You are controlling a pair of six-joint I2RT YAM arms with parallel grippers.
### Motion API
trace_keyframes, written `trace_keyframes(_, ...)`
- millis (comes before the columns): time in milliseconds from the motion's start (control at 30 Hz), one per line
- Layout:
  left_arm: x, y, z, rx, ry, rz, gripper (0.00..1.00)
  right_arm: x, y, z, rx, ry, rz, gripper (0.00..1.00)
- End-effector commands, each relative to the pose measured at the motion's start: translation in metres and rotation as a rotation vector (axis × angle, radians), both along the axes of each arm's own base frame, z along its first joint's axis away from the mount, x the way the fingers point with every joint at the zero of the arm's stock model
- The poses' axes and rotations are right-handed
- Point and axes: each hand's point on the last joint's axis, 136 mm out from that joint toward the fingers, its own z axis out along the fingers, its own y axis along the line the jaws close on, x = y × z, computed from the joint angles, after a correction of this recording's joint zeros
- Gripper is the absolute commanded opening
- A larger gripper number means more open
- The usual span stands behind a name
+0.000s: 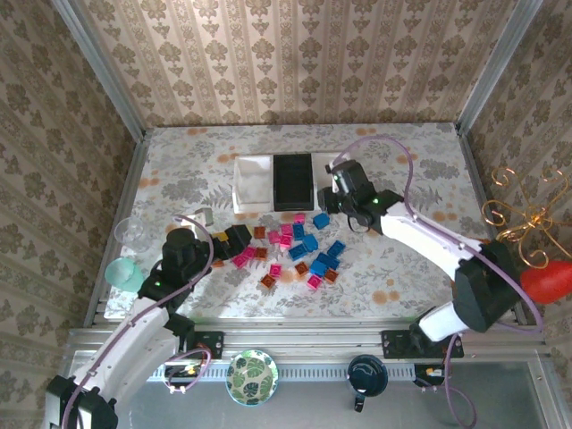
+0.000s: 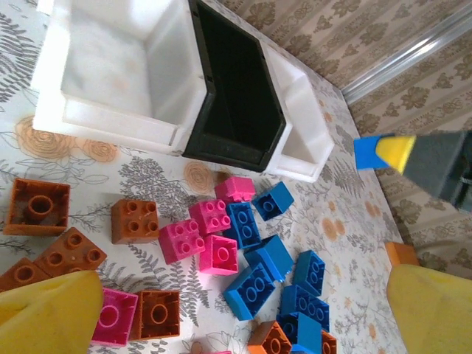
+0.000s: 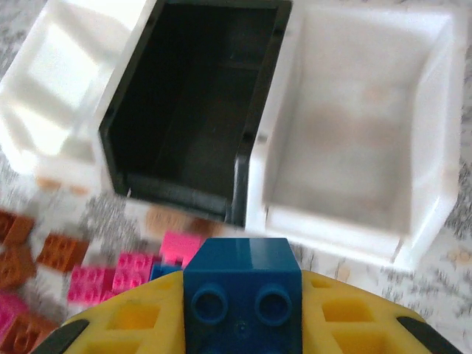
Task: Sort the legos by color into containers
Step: Place the lego in the container, then pick up the lego from the bottom-left of the table.
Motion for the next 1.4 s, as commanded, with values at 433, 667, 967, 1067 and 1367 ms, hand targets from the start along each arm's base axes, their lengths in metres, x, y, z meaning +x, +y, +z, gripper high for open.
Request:
trace_keyframes(433,-0.013,0.033,-0.02,0.132,0.139,0.133,0.96,0.114,-0.021,-0.043,-0.001,0.083,-0.215,0.55)
trace_keyframes(667,-0.014,0.03,-0.026,0.152,0.157,0.111,0.95,0.093,-0.014,0.01,0.08,-0.024,-0.159,0.62)
trace_keyframes(967,-0.024,0.018,-0.061,0.271,0.264,0.048,0.85,-0.006,0.011,0.006,0.097,-0.047,-0.015,0.63)
trace_keyframes(1067,-0.026,0.029,-0.076,0.358,0.304,0.097,0.78,-0.028,0.012,-0.01,0.112,-0.024,-0.004,0.63)
trace_keyframes(1367,-0.013,0.074,-0.092,0.48,0.339,0.303,0.64,-0.045,0.003,-0.013,0.139,-0.024,-0.023,0.63)
